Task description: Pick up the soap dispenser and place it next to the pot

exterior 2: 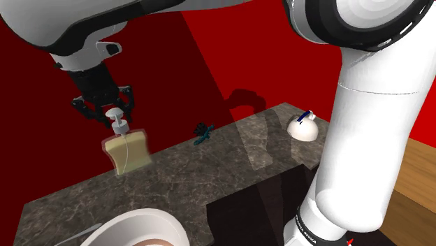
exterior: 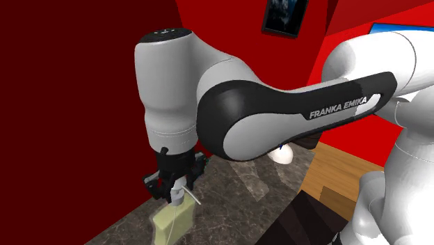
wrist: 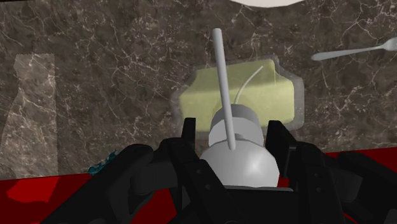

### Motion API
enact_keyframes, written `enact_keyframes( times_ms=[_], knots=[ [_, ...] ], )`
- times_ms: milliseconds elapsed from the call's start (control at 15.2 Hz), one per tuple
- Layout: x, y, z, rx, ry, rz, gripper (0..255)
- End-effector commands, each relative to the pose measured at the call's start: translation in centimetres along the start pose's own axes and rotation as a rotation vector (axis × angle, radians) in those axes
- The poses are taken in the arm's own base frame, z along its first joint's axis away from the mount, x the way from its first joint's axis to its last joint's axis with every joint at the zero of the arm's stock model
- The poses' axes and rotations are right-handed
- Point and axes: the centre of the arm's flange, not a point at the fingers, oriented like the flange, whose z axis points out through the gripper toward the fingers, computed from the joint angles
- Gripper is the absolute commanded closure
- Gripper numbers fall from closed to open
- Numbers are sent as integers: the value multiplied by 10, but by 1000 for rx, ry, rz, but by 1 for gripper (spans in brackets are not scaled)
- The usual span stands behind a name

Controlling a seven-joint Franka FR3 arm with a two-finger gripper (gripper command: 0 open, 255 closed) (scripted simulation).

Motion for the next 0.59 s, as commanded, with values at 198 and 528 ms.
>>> enact_keyframes(
  times_ms=[198,528],
  knots=[
    [-2,-3,26,1,1,0,255],
    [-3,-6,52,1,1,0,255]
  ],
)
